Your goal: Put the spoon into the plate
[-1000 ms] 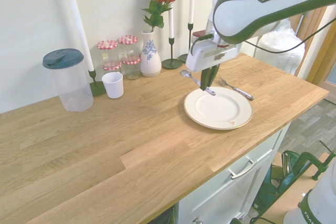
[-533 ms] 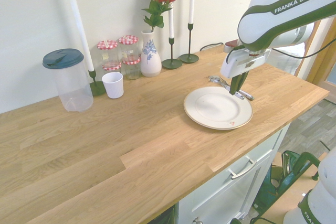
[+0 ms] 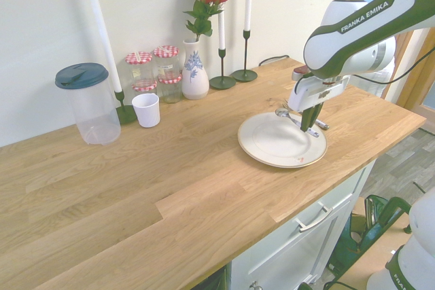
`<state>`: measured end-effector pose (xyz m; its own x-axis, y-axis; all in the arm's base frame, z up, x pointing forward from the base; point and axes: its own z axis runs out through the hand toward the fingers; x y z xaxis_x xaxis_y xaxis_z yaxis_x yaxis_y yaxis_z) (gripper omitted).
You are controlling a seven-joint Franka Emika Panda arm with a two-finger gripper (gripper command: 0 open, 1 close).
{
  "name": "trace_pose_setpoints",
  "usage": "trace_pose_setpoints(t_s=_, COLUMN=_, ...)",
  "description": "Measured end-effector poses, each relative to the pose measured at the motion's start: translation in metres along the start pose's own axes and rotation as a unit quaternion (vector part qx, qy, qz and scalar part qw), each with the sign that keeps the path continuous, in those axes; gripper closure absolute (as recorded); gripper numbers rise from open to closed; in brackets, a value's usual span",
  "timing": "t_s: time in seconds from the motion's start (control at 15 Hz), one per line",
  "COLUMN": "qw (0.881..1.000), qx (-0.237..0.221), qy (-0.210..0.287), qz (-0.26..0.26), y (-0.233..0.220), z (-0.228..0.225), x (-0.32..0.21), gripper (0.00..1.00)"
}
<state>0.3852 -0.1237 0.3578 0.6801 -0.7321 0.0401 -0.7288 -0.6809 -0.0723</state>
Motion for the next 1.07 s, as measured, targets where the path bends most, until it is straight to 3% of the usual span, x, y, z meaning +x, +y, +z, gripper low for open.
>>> trace_pose_setpoints(t_s=0.4, qw=1.000, qx=-0.006, qy=-0.005, qz=-0.009, y=-0.007, z=0.008, x=-0.004, gripper=1.00)
trace_pose_setpoints(t_s=0.47, qw=1.000, qx=-0.006, qy=-0.006, qz=-0.008, y=-0.008, z=0.009, x=-0.004, gripper=0.00)
trace_pose_setpoints(t_s=1.07, qw=1.000, qx=-0.010, qy=-0.007, qz=-0.007, y=-0.014, z=0.014, x=-0.008, gripper=0.00)
